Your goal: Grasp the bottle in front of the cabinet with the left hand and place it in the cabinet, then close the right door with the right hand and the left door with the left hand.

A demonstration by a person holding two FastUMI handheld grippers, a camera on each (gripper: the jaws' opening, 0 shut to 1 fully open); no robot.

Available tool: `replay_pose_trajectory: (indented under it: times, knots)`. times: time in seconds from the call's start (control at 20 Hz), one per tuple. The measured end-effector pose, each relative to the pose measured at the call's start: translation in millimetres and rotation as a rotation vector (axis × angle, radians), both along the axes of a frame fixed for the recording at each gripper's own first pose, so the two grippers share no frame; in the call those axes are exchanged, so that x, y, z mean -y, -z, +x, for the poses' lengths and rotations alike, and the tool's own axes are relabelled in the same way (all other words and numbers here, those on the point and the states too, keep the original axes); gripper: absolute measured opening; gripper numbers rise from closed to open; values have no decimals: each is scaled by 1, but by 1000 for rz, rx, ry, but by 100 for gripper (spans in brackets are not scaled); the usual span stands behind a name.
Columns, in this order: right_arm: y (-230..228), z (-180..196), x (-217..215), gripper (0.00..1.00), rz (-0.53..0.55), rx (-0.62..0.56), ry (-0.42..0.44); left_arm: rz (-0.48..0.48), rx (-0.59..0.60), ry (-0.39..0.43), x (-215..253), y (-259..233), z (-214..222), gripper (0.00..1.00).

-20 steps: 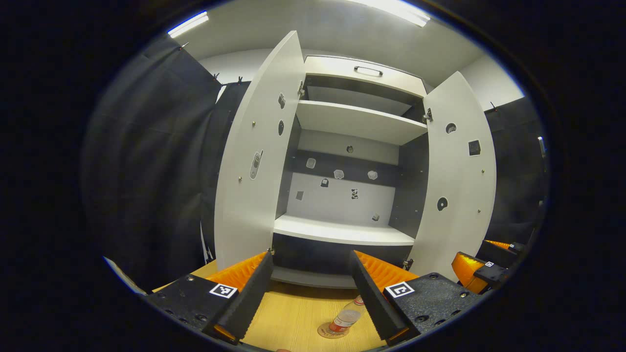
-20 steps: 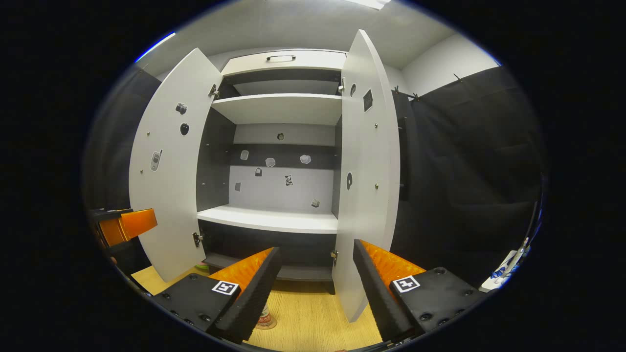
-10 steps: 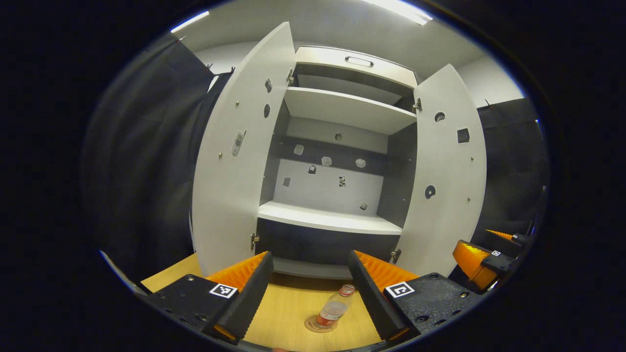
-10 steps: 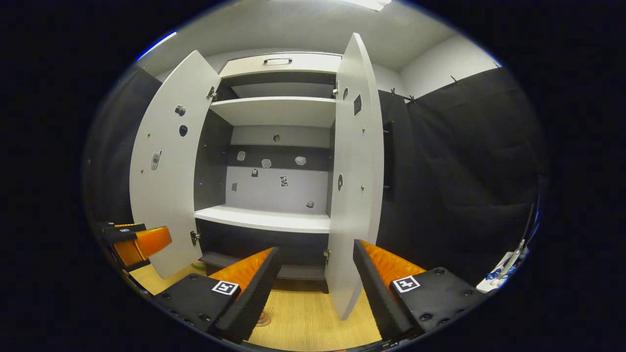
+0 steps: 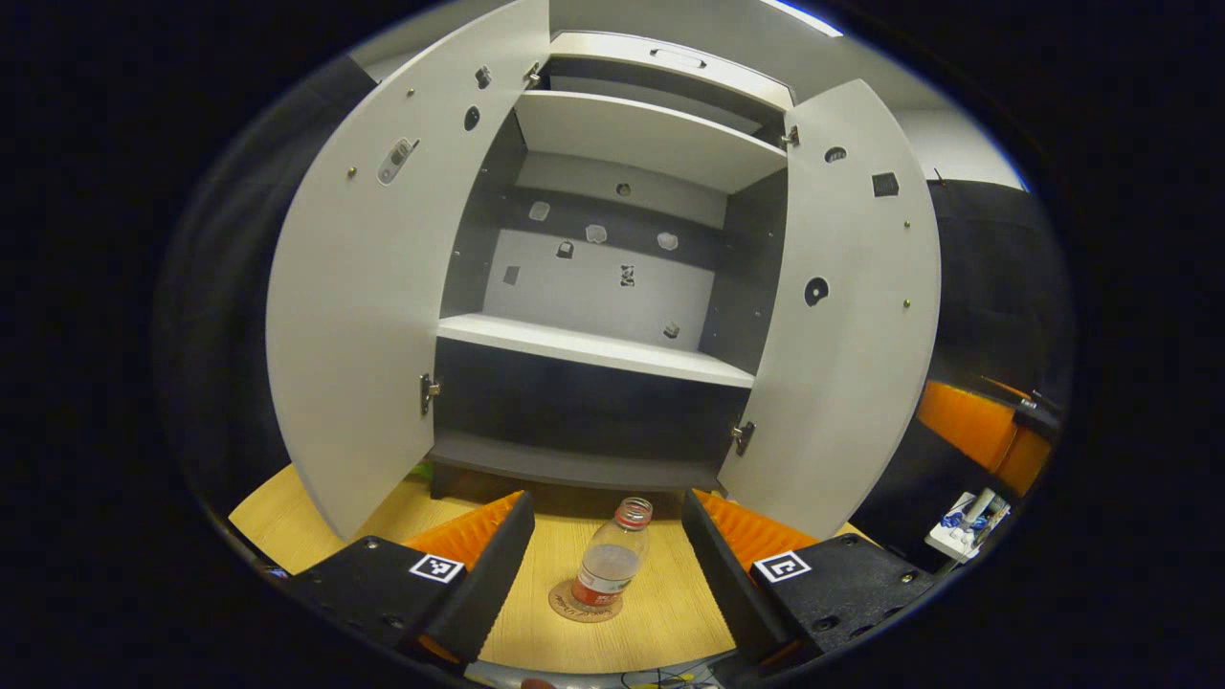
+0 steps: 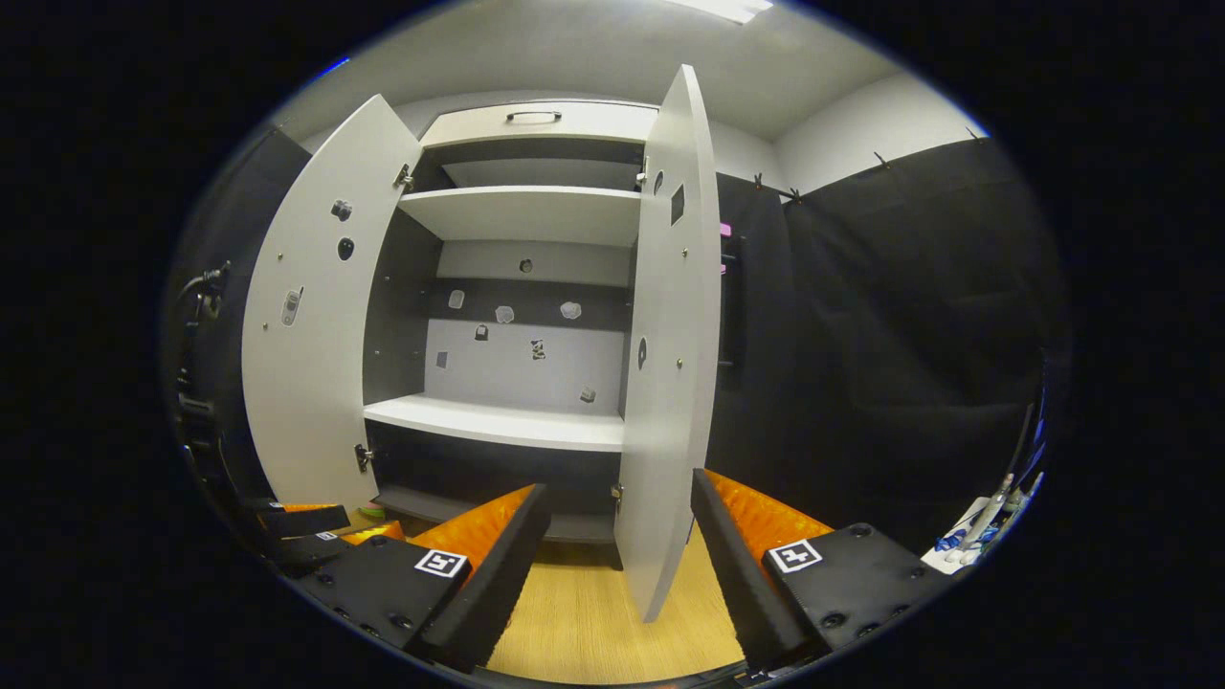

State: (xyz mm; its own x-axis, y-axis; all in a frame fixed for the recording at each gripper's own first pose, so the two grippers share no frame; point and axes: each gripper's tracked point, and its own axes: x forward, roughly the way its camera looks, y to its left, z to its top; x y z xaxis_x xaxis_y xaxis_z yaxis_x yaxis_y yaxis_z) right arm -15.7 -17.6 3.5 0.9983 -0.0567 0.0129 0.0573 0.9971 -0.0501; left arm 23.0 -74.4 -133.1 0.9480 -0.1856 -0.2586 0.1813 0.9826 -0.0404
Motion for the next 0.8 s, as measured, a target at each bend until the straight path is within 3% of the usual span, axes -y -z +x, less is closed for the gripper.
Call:
replay_pose_trajectory:
  times: [0.25, 0.8]
  knots:
    - [3, 1, 9, 98, 16, -12, 25, 21, -72, 78, 27, 44, 16, 95]
    - [12, 1, 44, 98, 32, -42, 117, 103, -267, 68, 28, 147, 44, 95]
